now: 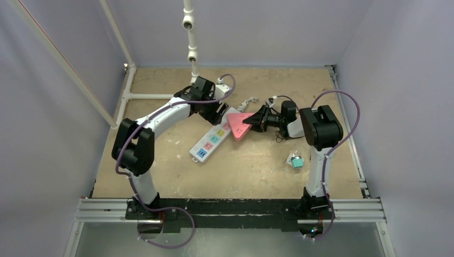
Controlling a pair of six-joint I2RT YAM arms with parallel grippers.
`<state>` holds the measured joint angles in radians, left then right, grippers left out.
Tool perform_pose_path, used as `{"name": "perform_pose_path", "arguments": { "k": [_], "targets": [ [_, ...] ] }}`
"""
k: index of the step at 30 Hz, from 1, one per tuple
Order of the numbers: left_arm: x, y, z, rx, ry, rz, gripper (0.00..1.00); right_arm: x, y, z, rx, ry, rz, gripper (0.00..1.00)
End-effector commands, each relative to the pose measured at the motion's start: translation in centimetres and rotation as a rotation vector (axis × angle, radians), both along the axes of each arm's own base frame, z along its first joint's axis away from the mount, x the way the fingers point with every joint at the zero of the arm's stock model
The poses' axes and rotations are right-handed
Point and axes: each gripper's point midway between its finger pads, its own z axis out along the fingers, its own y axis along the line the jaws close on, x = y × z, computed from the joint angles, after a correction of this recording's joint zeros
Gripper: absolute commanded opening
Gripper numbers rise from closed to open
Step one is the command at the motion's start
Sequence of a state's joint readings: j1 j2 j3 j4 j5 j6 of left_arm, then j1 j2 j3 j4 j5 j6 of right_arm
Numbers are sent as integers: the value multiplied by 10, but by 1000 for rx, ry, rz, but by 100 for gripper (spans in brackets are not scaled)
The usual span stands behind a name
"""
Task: Insert the plug
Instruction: Insert the plug into the socket.
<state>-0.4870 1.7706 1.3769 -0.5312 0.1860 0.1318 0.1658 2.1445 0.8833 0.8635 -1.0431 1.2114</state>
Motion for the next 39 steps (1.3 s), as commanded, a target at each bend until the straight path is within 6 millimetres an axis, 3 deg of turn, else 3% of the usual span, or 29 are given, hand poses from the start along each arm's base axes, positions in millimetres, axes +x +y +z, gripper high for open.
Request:
{"name": "perform_pose_path", "arguments": {
  "k": [1, 5, 10, 16, 22, 25, 28, 30, 34, 39],
  "targets": [
    [13, -32, -3, -23, -20, -44, 68, -23, -9, -64, -123, 202, -77, 0],
    [20, -46, -19, -20, 3, -55, 70, -29, -10, -72, -109, 227, -81, 0],
    [32, -60, -19, -44, 6, -60, 71, -33, -9, -71, -90, 233, -63, 0],
    [37, -72, -4, -77, 1, -92, 70, -31, -6, -64, -62, 230, -29, 25],
    [13, -58, -1, -38, 34, -134, 70, -29, -6, -64, -84, 220, -19, 50],
    [6, -56, 8, -57, 31, -129, 70, -28, -6, -63, -91, 219, -19, 58],
    [13, -64, 15, -89, 16, -118, 70, -25, -6, -60, -91, 206, -24, 63],
    [20, -71, 14, -94, 10, -117, 70, -22, -6, -55, -92, 196, -24, 70],
    [32, -80, 12, -92, -1, -116, 69, -18, -6, -48, -116, 176, -21, 73],
    [34, -73, -13, -37, 10, -112, 68, -21, -9, -40, -165, 150, -12, 90]
  ]
}}
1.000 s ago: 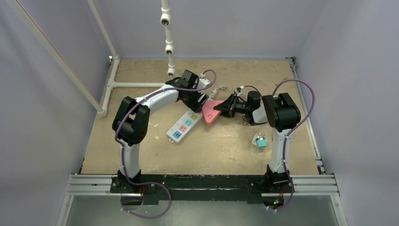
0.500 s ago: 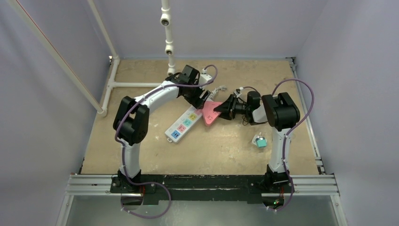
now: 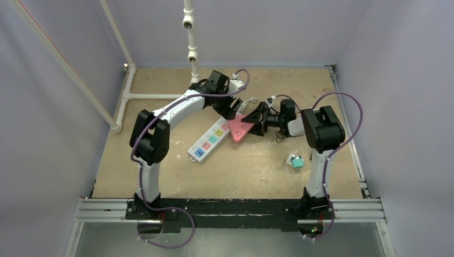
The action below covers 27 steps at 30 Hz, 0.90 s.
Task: Insert the plug
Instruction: Insert the plug into the socket, then move the socket to the center of the board.
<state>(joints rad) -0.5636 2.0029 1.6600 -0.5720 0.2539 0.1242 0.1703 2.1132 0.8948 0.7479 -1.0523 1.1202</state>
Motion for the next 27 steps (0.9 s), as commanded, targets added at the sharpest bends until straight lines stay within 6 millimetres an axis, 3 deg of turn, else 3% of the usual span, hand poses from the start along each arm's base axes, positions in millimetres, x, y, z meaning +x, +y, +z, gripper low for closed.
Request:
{"name": "perform_pose_path", "arguments": {
  "k": [1, 10, 19, 22, 27],
  "targets": [
    [7, 0, -16, 31, -13, -2, 68, -18, -11, -37, -144, 157, -46, 91],
    [-2, 24, -50, 158, -27, -18, 65, -24, -23, -9, -273, 86, -40, 99],
    [-7, 34, -74, 227, -32, -43, 64, -17, -35, 44, -372, -55, -60, 99],
    [-3, 32, -62, 208, -52, -24, 70, -10, -40, 67, -398, -112, -79, 99],
    [6, 22, 1, 120, -118, 14, 96, 3, -62, 93, -494, -171, -145, 99]
  ]
}}
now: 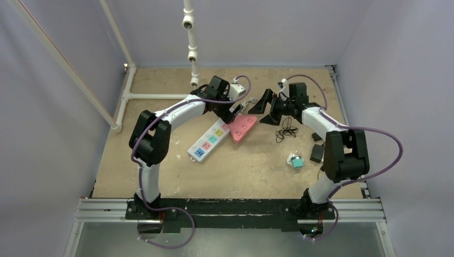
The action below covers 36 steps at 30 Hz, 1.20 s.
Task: Insert the plug
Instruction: Move the socket to the center of the board.
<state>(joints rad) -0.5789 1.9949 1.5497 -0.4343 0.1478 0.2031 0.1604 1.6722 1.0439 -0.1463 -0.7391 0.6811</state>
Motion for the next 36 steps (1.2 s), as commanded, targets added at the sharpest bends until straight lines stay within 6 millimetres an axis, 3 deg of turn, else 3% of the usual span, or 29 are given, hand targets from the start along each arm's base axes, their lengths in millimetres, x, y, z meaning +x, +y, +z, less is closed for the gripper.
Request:
{"name": "perform_pose_path", "arguments": {
  "k": [1, 3, 5, 9, 12, 14, 16, 22, 26, 27, 31, 33, 36],
  "targets": [
    [-8, 11, 35, 12, -8, 26, 97, 10, -28, 26, -108, -72, -59, 99],
    [-21, 11, 53, -34, 8, 8, 99, 13, -42, 36, -119, -87, -99, 99],
    [-42, 16, 56, -46, 47, -19, 99, 16, -54, 46, -132, -108, -131, 99],
    [-87, 42, 23, 21, 125, -76, 99, 18, -71, 64, -150, -141, -181, 99],
    [-107, 63, -9, 104, 169, -106, 99, 21, -81, 74, -166, -156, -203, 99],
    [-110, 72, -23, 151, 172, -114, 99, 21, -83, 77, -179, -157, -205, 99],
    [-106, 78, -33, 184, 156, -114, 99, 24, -98, 78, -198, -151, -250, 99],
    [-83, 86, -54, 243, 145, -91, 99, 22, -120, 80, -265, -144, -321, 99],
    [-86, 87, -65, 224, 185, -145, 99, 19, -141, 69, -337, -101, -386, 99],
    [-90, 87, -67, 218, 200, -175, 96, 17, -150, 65, -368, -83, -415, 99],
    [-103, 97, -76, 237, 209, -309, 68, 4, -182, 47, -477, 16, -543, 99],
    [-108, 107, -80, 277, 194, -371, 58, -5, -207, 37, -572, 71, -655, 99],
    [-110, 113, -80, 312, 168, -439, 54, -21, -234, 25, -649, 140, -775, 99]
  ]
}}
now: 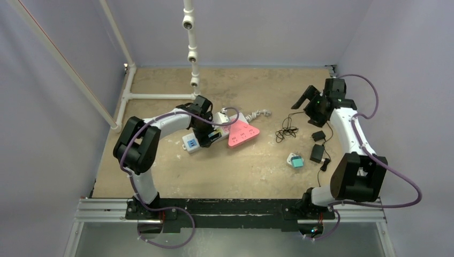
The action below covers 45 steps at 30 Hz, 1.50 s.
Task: Insert the plug
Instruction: Move the socket to the center of the board, then pick up the plug from the center of the board.
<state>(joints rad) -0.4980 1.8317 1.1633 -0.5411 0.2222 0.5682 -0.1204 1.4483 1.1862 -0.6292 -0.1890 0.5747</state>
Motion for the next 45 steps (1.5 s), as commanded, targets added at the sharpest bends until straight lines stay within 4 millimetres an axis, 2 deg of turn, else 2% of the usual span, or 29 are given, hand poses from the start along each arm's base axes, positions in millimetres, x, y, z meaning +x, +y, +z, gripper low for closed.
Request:
{"name": "perform_pose_path", "arguments": {
  "k": [1, 5, 9, 12, 17, 21, 27, 29, 34, 40, 45],
  "targets": [
    [-19, 15, -11, 62, 8, -192, 54, -30, -57, -12, -171, 86, -272, 99],
    [-14, 3, -5, 41, -13, -207, 56, -49, -86, -40, -166, 170, -414, 99],
    [-28, -11, -2, -1, 5, -244, 55, -64, -108, -65, -177, 260, -530, 99],
    [-44, -24, -5, -23, 32, -281, 54, -61, -121, -71, -216, 283, -576, 99],
    [-60, -38, -7, -49, 55, -299, 54, -40, -135, -78, -240, 276, -610, 97],
    [-62, -44, -4, -61, 50, -296, 57, -30, -139, -92, -247, 303, -614, 91],
    [-45, -37, 9, -18, -43, -246, 92, -21, -138, -101, -223, 287, -611, 77],
    [-41, -34, 15, -4, -70, -231, 97, -18, -139, -102, -226, 280, -614, 70],
    [-41, -26, 31, 4, -95, -198, 99, -14, -136, -108, -210, 274, -598, 50],
    [-37, -30, 55, -36, -124, -140, 99, -14, -130, -118, -186, 289, -580, 49],
    [-28, -33, 88, -76, -162, -95, 99, -12, -120, -124, -175, 294, -549, 48]
  ]
}}
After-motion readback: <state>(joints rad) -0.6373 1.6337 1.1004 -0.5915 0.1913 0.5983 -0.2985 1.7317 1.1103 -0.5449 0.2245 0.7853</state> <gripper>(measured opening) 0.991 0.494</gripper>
